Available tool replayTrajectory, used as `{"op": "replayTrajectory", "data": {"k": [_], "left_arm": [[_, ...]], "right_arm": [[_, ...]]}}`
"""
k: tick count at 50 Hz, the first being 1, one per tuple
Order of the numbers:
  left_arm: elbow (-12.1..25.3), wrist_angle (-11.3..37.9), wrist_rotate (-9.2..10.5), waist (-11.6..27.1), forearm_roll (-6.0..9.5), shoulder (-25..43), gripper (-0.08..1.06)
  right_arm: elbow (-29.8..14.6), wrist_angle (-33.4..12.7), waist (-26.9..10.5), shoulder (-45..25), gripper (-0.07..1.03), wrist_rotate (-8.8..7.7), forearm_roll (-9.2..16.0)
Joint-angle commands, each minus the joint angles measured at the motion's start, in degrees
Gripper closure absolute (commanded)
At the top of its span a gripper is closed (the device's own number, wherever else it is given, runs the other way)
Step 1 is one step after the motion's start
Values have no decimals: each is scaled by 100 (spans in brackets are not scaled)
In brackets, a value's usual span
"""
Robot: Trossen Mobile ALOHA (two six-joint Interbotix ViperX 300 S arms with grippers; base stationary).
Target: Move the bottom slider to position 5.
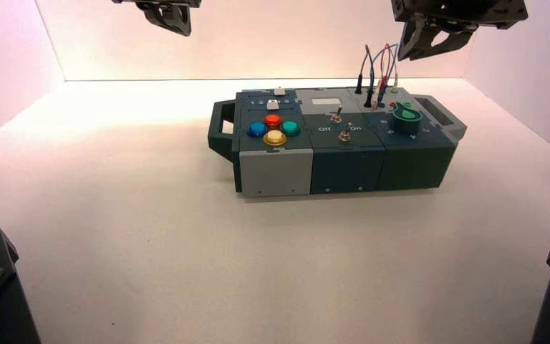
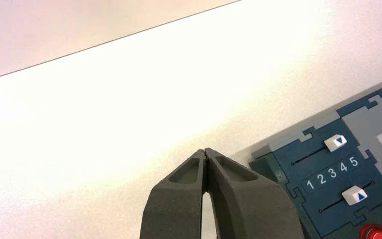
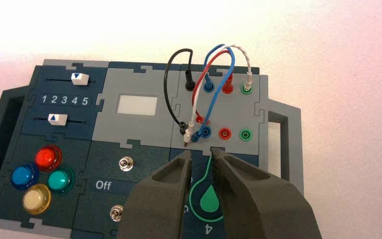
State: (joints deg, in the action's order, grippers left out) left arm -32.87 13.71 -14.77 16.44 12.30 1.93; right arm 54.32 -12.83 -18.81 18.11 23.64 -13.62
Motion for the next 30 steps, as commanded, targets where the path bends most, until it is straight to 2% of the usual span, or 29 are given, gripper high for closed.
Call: {"op": "replayTrajectory", "data": {"k": [1,17,30], "left_arm": [[62,-35,0,-18,9,-132,101],[53,9,9,0,9,-149,101],[-114,79,9,308,26,-123,101]], "right_arm": [[-62,53,-26,105,72,-18,-9],[-53,53,-26,105,72,-18,-9],[-70,53,-26,141,72,-18,-18]]}}
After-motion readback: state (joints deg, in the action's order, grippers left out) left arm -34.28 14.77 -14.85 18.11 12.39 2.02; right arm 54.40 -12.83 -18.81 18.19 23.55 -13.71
